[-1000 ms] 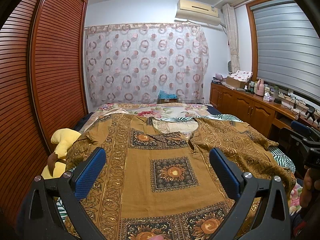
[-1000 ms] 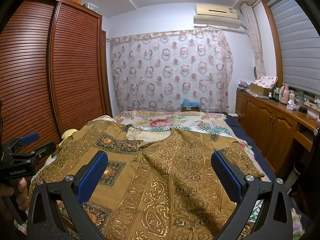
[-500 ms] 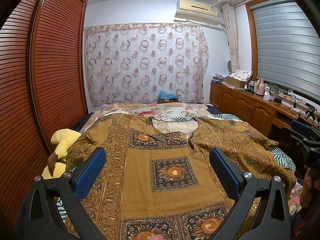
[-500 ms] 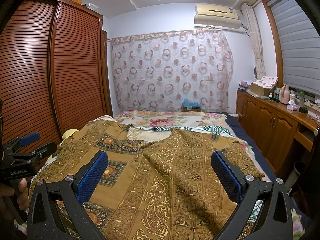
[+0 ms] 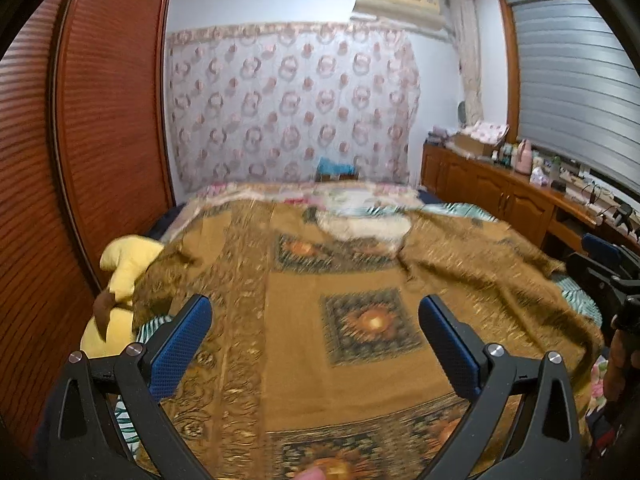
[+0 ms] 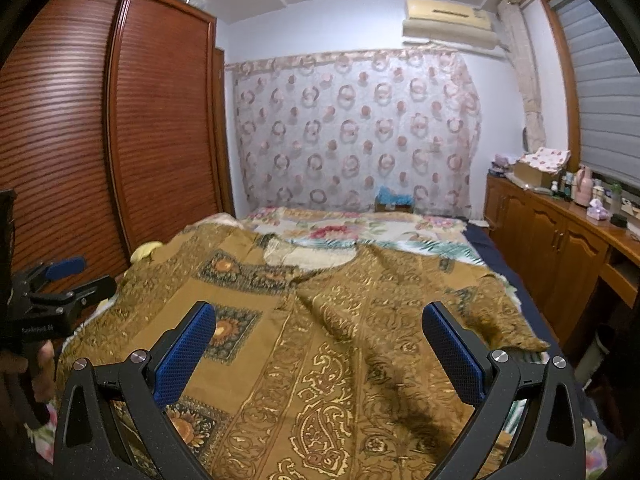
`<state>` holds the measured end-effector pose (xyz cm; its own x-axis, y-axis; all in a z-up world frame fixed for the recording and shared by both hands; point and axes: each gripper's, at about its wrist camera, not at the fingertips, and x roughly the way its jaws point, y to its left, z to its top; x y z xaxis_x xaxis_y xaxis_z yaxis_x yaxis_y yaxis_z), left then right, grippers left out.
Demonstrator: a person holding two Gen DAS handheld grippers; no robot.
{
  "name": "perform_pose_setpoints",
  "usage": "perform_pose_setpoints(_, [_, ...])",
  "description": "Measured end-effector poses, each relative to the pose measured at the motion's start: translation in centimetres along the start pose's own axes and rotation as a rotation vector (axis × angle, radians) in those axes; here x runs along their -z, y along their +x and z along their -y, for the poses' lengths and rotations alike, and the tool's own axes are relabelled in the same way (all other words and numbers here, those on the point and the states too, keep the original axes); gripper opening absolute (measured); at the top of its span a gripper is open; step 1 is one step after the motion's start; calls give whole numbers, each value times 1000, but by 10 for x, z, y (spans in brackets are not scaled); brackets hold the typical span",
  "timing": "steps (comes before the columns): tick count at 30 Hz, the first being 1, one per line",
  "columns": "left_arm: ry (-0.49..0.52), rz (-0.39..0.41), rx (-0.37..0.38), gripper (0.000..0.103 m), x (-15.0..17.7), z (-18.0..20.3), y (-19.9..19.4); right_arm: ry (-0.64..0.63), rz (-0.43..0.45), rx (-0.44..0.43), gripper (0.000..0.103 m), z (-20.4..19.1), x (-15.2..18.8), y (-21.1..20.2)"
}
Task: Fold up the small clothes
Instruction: 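Reach the left gripper to the shirt sleeve beside the yellow plush and grasp it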
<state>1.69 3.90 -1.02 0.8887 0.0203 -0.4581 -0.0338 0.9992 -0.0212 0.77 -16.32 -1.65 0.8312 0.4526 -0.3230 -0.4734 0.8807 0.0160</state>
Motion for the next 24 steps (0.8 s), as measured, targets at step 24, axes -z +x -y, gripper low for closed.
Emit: perform_pose_setpoints(24, [-151, -186, -91, 96, 12, -168, 69, -103, -197, -130, 103, 3, -22, 92])
